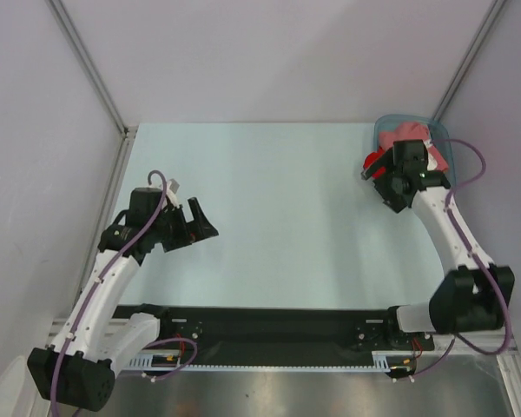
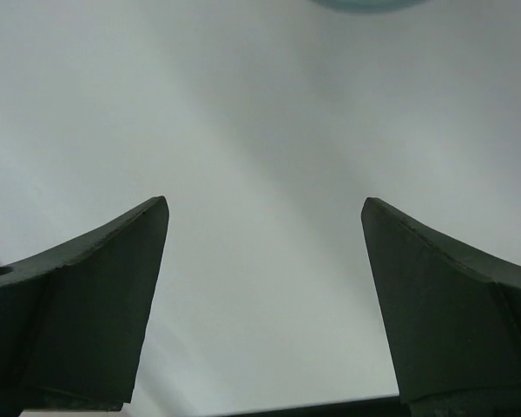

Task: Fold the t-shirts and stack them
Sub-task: Grab the tshirt from the pile, then move the tshirt to the center of the board, then flatten the tshirt out

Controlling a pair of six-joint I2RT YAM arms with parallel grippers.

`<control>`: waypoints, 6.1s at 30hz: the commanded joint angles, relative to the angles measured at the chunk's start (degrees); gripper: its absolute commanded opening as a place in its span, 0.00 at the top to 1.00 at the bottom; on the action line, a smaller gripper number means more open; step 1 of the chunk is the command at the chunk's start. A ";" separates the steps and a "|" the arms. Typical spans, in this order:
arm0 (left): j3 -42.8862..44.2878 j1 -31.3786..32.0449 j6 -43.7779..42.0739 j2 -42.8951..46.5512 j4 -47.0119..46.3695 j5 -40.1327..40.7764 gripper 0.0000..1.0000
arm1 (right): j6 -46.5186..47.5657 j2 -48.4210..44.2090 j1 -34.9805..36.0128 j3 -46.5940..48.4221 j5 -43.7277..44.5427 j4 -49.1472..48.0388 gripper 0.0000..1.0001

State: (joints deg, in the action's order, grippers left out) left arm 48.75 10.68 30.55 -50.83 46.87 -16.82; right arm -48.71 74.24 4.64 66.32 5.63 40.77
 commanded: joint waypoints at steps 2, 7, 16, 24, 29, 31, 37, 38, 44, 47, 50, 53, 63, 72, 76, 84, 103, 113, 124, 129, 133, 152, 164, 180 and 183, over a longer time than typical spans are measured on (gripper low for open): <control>6.17 -0.48 -9.63 -1.19 -7.05 -6.03 0.01 | 3.10 9.06 -3.58 10.46 11.14 -6.57 0.09; 10.30 -0.39 -14.89 -8.74 -7.94 -7.02 0.11 | 5.64 21.46 -7.19 17.25 19.06 -11.42 0.16; 15.05 1.27 -20.52 -12.10 -4.60 -0.77 0.17 | 3.62 32.62 -9.83 22.62 21.27 -15.80 0.31; 18.22 5.57 -23.34 -13.77 -1.61 6.60 0.38 | 4.58 37.47 -11.06 33.67 22.84 -13.01 0.96; 19.71 8.92 -23.69 -14.74 -1.25 12.51 0.42 | 11.51 35.63 -10.01 50.01 27.06 -8.95 1.00; 20.24 10.41 -23.52 -14.91 -1.08 12.43 0.21 | 18.45 33.52 -7.56 57.40 26.81 -10.53 1.00; 19.45 10.77 -19.30 -11.67 -2.14 4.96 0.00 | 32.35 24.59 8.58 64.64 26.71 -12.56 1.00; 19.71 10.77 -17.82 -10.70 -1.79 4.87 0.00 | 33.23 22.90 10.89 62.98 26.54 -12.47 1.00; 19.63 10.77 -12.62 -7.27 -1.52 3.11 0.00 | 26.22 5.01 28.02 37.43 16.82 -11.24 0.92; 18.40 10.77 -11.48 -4.64 -1.44 1.70 0.00 | 22.19 -5.11 31.90 16.66 0.47 -16.07 0.28; 18.92 10.68 -10.77 -3.05 0.84 2.84 0.00 | 14.98 -12.33 33.50 3.87 -9.48 -13.98 0.00; 19.62 10.94 -10.60 -4.01 1.64 1.97 0.03 | 14.08 -15.25 32.45 -1.18 -8.36 -5.99 0.00; 11.20 25.08 -4.88 -25.88 -0.28 -1.26 0.28 | 16.36 -8.15 21.28 -17.71 -24.96 -7.10 0.68; 7.68 33.96 -2.60 -35.30 -4.07 -0.85 0.23 | 13.03 2.66 27.07 -22.81 -30.68 -18.70 0.41; 3.99 34.23 -1.19 -36.00 -8.27 -3.30 0.19 | 10.57 4.68 28.66 -25.63 -31.20 -24.76 0.36; 1.87 34.23 -0.49 -39.26 -10.57 0.29 0.44 | 6.61 12.15 31.92 -24.58 -27.26 -29.16 0.49; 3.72 34.15 1.01 -39.79 -13.11 6.45 0.28 | 3.53 22.88 32.71 -20.27 -24.18 -30.76 0.82; 15.28 33.53 -3.12 -33.82 -1.63 18.46 1.00 | 19.49 11.49 30.26 -10.72 -5.74 -9.07 1.00; 48.34 20.26 -12.34 -18.79 12.71 32.98 1.00 | 30.51 -4.18 11.62 16.18 14.76 5.28 1.00; 56.19 20.35 -15.69 -14.04 14.47 34.13 1.00 | 33.15 -11.64 11.44 20.86 14.85 6.85 1.00; 55.93 20.26 -16.22 -7.54 13.69 32.47 1.00 | 30.96 -22.26 11.44 19.63 13.53 8.97 1.00; 55.57 13.34 -12.00 -22.71 16.59 31.76 1.00 | 24.98 -9.92 11.26 15.76 1.85 -0.50 1.00; 63.14 0.84 -9.54 -33.20 6.04 18.59 1.00 | 26.74 7.95 9.24 31.76 1.85 -5.98 1.00; 42.49 1.10 -7.26 4.30 -4.68 -6.03 1.00 | 28.85 -27.12 12.49 20.34 3.33 2.02 1.00; 41.60 1.10 -7.17 7.66 -6.00 -5.07 1.00 | 28.41 -28.97 12.49 20.42 2.81 2.73 1.00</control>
State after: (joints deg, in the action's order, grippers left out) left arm 91.81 11.51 22.35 -43.90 46.96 -18.37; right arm -21.10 44.51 17.08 87.26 7.73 42.68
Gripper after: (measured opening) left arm 0.033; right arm 0.020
